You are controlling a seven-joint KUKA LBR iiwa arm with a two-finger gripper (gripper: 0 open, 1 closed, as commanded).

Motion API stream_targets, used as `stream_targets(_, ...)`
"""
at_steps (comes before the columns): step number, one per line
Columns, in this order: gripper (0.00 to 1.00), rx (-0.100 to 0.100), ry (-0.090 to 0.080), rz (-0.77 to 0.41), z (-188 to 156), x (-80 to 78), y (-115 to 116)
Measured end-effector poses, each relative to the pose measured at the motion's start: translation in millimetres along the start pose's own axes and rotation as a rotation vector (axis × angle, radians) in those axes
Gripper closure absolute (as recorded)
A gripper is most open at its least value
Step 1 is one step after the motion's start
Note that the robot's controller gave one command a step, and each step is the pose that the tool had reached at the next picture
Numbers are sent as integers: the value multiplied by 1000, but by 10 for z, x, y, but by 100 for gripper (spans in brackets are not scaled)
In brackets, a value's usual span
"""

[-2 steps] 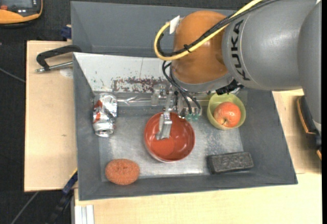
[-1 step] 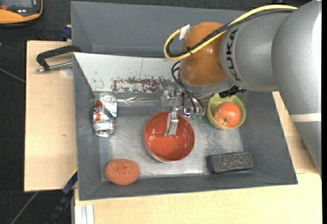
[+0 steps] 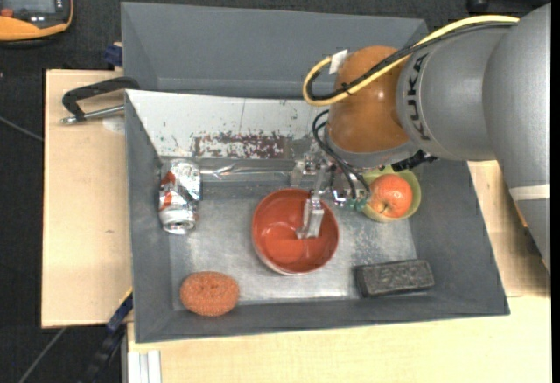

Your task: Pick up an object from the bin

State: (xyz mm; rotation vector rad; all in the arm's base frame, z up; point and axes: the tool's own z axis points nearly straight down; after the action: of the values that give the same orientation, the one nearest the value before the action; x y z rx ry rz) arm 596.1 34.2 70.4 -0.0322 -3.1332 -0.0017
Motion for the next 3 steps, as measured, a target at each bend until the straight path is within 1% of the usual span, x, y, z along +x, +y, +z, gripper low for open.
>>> stream_targets(1, 0, -3, -2, 12, -9, 41, -55)
stream_targets(2, 0, -5, -2, 143, -5, 89, -89)
stream_targets(3, 100, -8, -7, 144, -31, 72, -78)
